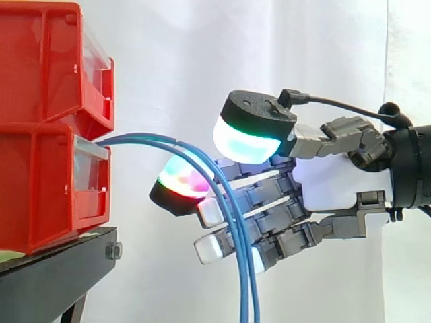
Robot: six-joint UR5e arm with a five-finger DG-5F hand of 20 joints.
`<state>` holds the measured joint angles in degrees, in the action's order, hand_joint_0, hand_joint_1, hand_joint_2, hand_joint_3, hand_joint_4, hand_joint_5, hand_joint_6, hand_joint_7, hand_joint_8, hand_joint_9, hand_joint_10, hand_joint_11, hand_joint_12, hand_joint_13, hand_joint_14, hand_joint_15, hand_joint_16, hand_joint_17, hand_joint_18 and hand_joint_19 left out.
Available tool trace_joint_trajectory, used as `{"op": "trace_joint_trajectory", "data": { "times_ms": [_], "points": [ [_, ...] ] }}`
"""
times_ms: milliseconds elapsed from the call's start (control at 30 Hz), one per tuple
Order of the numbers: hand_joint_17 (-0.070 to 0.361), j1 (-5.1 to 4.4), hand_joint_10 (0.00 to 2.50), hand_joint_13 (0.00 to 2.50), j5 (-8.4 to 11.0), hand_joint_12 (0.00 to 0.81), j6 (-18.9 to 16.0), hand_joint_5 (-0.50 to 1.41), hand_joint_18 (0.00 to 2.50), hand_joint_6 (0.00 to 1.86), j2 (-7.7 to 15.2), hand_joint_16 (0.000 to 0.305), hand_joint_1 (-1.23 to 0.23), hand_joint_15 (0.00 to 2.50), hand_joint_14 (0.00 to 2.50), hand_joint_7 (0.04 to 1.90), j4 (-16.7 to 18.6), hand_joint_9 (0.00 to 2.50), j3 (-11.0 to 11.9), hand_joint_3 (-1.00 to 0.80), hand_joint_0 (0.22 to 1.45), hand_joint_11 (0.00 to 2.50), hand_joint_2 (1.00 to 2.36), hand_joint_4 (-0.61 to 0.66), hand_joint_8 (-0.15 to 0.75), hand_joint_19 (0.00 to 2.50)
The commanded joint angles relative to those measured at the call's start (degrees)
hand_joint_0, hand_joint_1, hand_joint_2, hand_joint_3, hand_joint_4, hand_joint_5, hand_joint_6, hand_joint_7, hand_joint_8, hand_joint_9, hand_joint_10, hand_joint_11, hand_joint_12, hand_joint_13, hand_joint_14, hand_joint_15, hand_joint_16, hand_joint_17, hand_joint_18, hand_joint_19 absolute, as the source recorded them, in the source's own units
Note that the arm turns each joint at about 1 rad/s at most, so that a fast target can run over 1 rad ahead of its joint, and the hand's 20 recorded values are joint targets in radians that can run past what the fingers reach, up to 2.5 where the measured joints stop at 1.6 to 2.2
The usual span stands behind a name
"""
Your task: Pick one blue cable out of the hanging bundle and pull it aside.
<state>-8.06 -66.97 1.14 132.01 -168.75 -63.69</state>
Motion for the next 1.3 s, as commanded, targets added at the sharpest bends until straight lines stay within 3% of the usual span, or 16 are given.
{"op": "trace_joint_trajectory", "data": {
  "times_ms": [0,100,300,467,633,700,900,1033,1267],
  "points": [
    [0.127,-0.02,0.02,0.78,0.00,0.415,0.00,-0.24,0.87,0.89,0.00,0.056,-0.88,0.49,0.02,0.70,0.00,0.82,-0.03,-0.50,0.50,0.73,1.00,0.14,0.305,0.60],
    [0.118,-0.02,0.02,0.77,0.00,0.394,0.00,-0.22,0.84,0.89,0.00,0.053,-0.69,0.50,0.02,0.74,0.00,0.86,-0.03,-0.49,0.56,0.72,1.00,0.10,0.294,0.63],
    [0.116,-0.02,0.02,0.78,0.00,0.391,0.00,-0.21,0.82,0.91,0.00,0.052,-0.67,0.50,0.02,0.78,0.00,0.90,0.06,-0.24,0.60,0.73,1.02,0.07,0.299,0.64],
    [0.115,0.07,0.02,0.79,0.00,0.391,0.00,-0.21,0.84,0.92,0.00,0.051,-0.73,0.50,0.02,0.77,0.00,0.92,0.06,-0.20,0.62,0.74,1.02,0.05,0.299,0.64],
    [0.113,0.15,0.02,0.82,0.00,0.380,0.00,-0.21,0.88,0.92,-0.44,0.050,-0.84,0.49,0.02,0.78,-0.18,0.93,-0.03,-0.26,0.70,0.74,1.02,-0.03,0.294,0.61],
    [0.109,0.15,0.02,0.83,0.00,0.372,0.00,-0.21,0.90,0.93,-0.62,0.049,-0.89,0.49,0.02,0.78,-0.88,0.94,-0.03,-0.40,0.77,0.72,1.01,-0.03,0.285,0.61],
    [0.105,0.15,0.02,0.85,-0.09,0.354,0.00,-0.20,0.90,0.93,-1.06,0.047,-0.90,0.51,0.02,0.79,-2.29,0.99,-0.03,-0.50,0.83,0.73,1.00,-0.13,0.248,0.63],
    [0.104,0.15,0.02,0.86,-0.09,0.353,0.00,-0.20,0.92,0.93,-1.14,0.046,-0.91,0.50,0.02,0.75,-2.55,1.00,-0.03,-0.50,0.82,0.73,1.00,-0.12,0.234,0.61],
    [0.109,0.15,0.02,0.87,-0.70,0.370,0.09,-0.19,0.92,0.91,-1.23,0.048,-0.87,0.53,0.02,0.79,-2.55,1.01,-0.03,-0.50,0.59,0.75,1.00,0.02,0.272,0.65]
  ]
}}
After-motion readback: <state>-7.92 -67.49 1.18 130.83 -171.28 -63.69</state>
